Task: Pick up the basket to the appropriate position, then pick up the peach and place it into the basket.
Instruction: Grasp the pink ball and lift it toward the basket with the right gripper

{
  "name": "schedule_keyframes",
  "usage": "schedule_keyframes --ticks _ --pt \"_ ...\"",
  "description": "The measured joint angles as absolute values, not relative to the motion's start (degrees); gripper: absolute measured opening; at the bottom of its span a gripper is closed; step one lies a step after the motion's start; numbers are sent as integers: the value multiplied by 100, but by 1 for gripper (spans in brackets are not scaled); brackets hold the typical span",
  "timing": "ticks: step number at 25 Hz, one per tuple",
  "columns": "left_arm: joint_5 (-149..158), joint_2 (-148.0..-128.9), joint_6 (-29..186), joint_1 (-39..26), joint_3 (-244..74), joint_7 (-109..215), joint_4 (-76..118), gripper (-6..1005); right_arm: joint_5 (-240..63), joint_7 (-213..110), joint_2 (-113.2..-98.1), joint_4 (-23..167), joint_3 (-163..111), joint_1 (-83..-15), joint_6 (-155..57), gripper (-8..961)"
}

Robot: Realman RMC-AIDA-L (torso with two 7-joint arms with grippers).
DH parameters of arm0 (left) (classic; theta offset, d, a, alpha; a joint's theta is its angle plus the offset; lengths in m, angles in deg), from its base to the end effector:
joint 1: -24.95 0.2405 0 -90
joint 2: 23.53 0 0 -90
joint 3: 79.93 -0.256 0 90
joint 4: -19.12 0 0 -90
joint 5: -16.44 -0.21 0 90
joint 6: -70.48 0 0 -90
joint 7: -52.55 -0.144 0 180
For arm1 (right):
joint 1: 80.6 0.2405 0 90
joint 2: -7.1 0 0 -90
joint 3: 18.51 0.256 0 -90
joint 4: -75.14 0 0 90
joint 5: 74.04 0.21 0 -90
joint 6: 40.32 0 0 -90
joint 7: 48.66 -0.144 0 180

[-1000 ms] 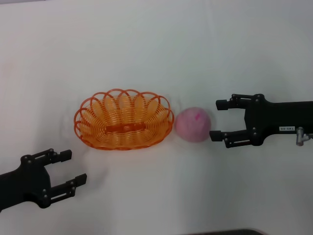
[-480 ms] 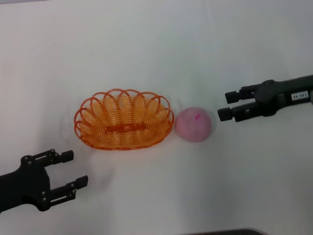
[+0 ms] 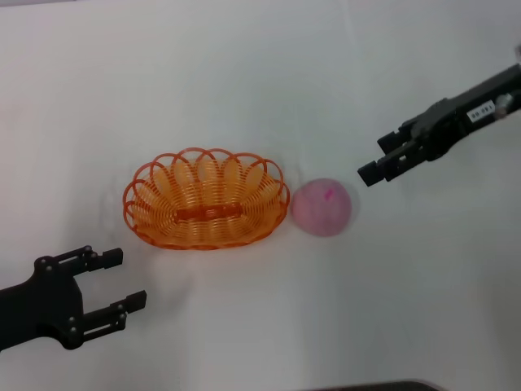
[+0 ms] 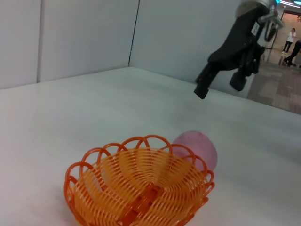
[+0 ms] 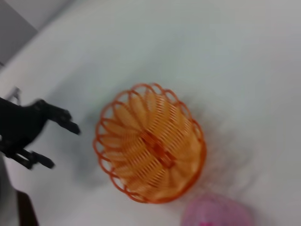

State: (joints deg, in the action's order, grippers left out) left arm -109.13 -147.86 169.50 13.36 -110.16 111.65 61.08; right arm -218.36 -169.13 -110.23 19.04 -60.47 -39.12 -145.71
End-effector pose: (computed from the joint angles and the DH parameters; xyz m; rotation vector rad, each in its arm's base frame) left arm -0.3363 0.2038 -0.0162 -2.7166 -0.5905 -0.6203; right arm 0.2230 0.3487 0.0405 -2.8774 1.1706 -0.0633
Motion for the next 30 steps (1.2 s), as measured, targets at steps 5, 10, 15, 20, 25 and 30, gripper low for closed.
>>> schedule_keyframes --ticks 5,10,15,20,25,30 --pt "-10910 -14788 16975 1318 -11016 11154 6108 702 -22397 -17151 -11185 1762 -6435 -3506 -14565 949" --pt "-10913 -14790 16982 1314 -11017 11130 6105 702 -22449 -17495 -11262 1750 -7044 -3333 -14317 949" --pt "-10921 -14790 16988 1325 -11017 11109 6103 701 -22430 -17859 -11306 1770 -7681 -3293 -13972 948" --pt "-10939 -14790 16989 1321 -11017 11108 6103 701 -22311 -18022 -11334 1790 -8220 -3296 -13768 947" --pt "-10949 -14790 16989 1319 -11017 11109 6095 701 -22203 -18158 -11347 1821 -8679 -3339 -13540 946" --pt "-10951 -14790 16989 1325 -11025 11109 6095 701 -22157 -18289 -11368 1933 -9183 -3352 -13253 946"
